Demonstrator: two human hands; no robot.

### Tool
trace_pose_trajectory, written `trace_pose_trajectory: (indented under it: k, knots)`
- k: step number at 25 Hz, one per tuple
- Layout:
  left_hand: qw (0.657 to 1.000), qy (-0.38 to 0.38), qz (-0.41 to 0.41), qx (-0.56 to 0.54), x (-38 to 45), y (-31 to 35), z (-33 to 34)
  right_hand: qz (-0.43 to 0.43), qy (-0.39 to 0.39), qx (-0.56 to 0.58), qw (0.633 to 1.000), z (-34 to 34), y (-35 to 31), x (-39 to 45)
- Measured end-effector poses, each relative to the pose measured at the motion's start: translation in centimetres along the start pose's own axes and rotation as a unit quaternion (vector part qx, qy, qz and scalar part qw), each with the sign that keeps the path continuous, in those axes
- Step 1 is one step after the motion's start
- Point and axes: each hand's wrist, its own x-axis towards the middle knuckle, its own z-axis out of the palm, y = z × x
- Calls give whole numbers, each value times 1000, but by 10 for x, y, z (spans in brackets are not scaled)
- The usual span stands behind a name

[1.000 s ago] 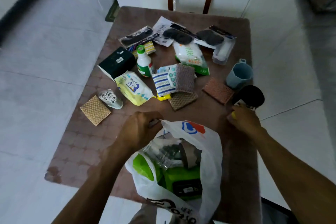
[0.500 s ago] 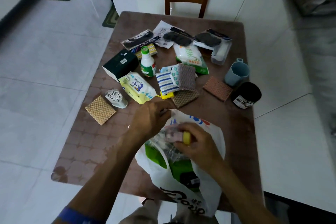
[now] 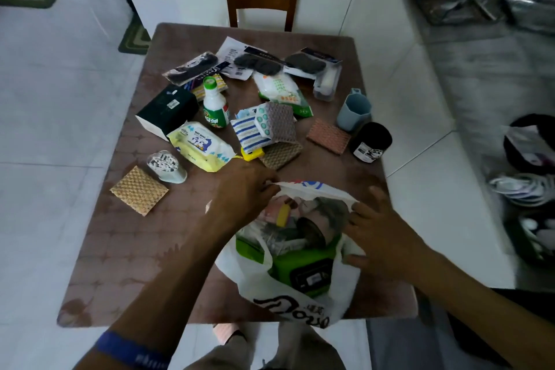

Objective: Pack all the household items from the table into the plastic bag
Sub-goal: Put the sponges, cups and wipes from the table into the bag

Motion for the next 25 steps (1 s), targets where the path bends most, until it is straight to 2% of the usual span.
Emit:
trace_pose_trajectory:
  k: [2, 3, 5, 6, 7, 8, 10, 12, 14, 15, 16, 17, 18, 19, 20, 21, 22, 23, 24, 25]
  knots:
    - [1000, 11, -4, 4, -2, -3, -3, -47, -91, -7, 995, -7, 11, -6]
    - [1000, 19, -14, 4, -2, -5, -6, -59, -104, -36, 992, -12, 14, -3]
    - [998, 45, -30, 8, 0, -6, -15, -72, -67, -81, 992, -28, 19, 10]
    - [998, 65, -24, 12, 2, -6, -19, -69, -46, -66, 994, -35, 22, 17]
    - [996, 91, -15, 19, 5, -5, -23, -62, 0, -38, 997, -46, 27, 22]
    - [992, 121, -9, 25, 9, -3, -26, -43, 82, 14, 996, -57, 33, 23]
    - [987, 160, -14, 21, 14, 1, -28, 18, 229, 119, 966, -71, 42, 17]
    - [985, 168, -23, 11, 14, 4, -26, 121, 277, 238, 923, -75, 46, 8]
    - [983, 180, -34, 17, 17, 5, -26, 214, 314, 361, 852, -76, 52, 8]
    - [981, 188, -42, 18, 20, 4, -27, 233, 338, 379, 829, -76, 58, 11]
    - [981, 185, -52, 14, 23, 3, -28, 233, 347, 376, 827, -75, 64, 15]
    - [984, 170, -60, 8, 25, 2, -27, 221, 332, 366, 841, -74, 73, 18]
    - [988, 141, -67, 4, 27, 1, -25, 202, 278, 358, 868, -70, 82, 21]
    - [992, 107, -72, 4, 27, 2, -22, 183, 182, 356, 898, -65, 89, 23]
    - [994, 79, -69, 9, 24, 2, -18, 158, 51, 362, 917, -61, 95, 24]
    - [996, 62, -58, 14, 23, 4, -14, 132, -78, 384, 910, -56, 103, 22]
    - [998, 48, -42, 17, 22, 7, -12, 110, -175, 429, 880, -53, 113, 17]
    - [999, 33, -23, 18, 22, 10, -10, 95, -219, 483, 842, -50, 125, 13]
    - [1000, 22, -4, 16, 24, 14, -8, 92, -212, 536, 812, -49, 136, 10]
    - [1000, 16, 8, 12, 27, 17, -6, 104, -165, 574, 795, -44, 145, 11]
